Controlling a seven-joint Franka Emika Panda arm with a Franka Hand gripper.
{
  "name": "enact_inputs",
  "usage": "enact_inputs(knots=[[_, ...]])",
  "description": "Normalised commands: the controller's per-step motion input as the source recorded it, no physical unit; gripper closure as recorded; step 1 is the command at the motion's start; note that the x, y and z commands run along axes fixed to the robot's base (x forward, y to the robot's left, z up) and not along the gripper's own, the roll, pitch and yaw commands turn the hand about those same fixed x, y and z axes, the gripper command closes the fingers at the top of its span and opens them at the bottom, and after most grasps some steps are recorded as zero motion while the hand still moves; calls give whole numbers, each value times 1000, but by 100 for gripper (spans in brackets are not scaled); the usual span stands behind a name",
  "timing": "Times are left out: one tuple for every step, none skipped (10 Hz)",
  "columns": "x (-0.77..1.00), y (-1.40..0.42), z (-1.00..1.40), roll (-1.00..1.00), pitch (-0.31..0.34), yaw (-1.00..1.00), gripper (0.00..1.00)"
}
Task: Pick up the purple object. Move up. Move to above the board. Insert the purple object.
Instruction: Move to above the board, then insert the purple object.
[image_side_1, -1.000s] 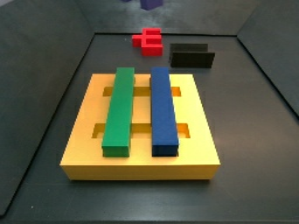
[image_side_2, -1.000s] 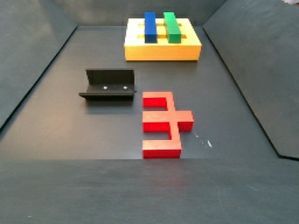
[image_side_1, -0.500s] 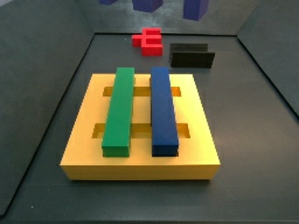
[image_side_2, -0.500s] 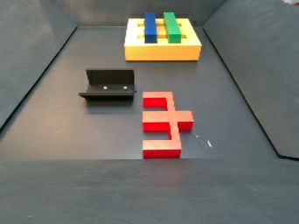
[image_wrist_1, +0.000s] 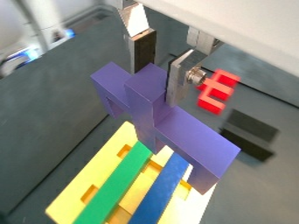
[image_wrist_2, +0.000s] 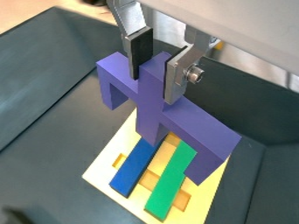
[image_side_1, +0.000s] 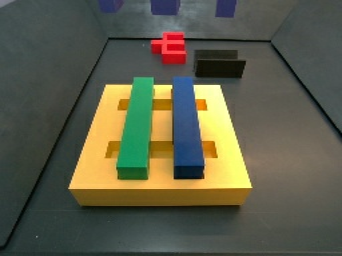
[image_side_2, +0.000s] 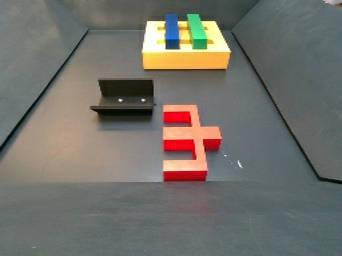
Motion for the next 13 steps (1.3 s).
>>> enact_inputs(knots=[[68,-24,35,37,215,554,100],[72,-26,30,35,185,296,100],[71,-24,23,33,168,210,100],[34,-377,-237,-394,13,0,100],[0,-460,-320,-353,0,0,100],[34,-471,-460,-281,0,106,100],[0,-557,-663,-166,-61,66,100],[-109,-500,-749,0,-227,71,100],[0,-371,-709,69,-81,117,100],[0,-386,-606,223,-27,206,100],[-80,-329,-629,246,-103,206,100],[0,-231,-629,46,0,189,100],[14,-266,-571,56,-109,100,100]])
